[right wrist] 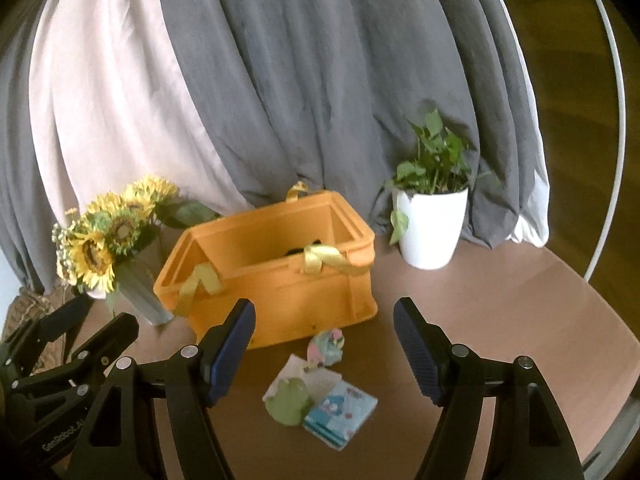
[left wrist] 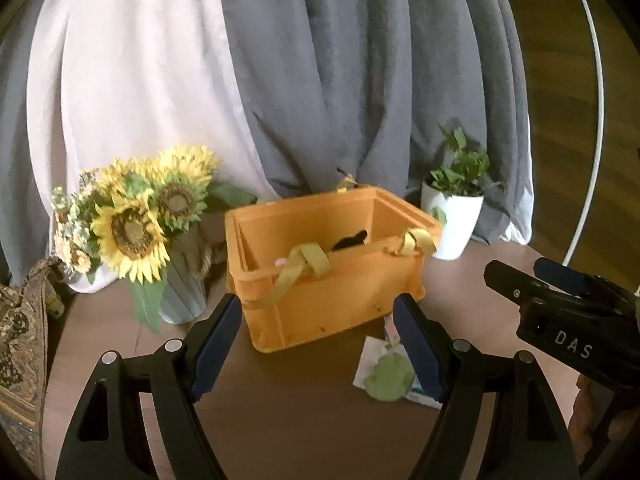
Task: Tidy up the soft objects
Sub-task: 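Withdraw both tools from the crate toward the frog and tissue pack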
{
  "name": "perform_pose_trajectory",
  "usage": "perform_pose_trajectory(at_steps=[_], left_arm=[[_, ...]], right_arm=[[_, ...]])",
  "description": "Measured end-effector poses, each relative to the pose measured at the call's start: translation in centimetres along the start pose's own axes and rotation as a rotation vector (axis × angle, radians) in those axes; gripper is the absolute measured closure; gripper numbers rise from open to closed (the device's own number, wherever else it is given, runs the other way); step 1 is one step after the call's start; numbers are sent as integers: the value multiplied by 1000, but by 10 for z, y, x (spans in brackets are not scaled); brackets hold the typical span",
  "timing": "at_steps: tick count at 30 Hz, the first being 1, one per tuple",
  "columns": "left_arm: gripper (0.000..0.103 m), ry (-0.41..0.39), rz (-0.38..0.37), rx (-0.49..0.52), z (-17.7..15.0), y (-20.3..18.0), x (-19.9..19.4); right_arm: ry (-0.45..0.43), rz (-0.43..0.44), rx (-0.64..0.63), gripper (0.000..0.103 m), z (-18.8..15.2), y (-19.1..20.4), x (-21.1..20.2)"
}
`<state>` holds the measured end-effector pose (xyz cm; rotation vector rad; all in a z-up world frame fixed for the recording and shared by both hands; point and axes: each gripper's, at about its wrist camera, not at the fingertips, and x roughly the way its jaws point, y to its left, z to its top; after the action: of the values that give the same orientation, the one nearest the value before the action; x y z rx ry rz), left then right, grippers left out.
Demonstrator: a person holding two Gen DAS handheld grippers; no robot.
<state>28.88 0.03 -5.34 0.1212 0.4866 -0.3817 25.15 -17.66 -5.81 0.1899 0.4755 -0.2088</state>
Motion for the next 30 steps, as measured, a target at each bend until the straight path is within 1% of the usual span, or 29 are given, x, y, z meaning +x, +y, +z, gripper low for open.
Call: perform_pose_trajectory(at_steps=[16,30], left_arm=[[26,72,-63,40,-33,-8,18],[30,117,-88,62,-50,-19,37]], right_arm=[[89,-19,38,30,-43,-5,10],[152,-27,57,30,-62,-20,26]])
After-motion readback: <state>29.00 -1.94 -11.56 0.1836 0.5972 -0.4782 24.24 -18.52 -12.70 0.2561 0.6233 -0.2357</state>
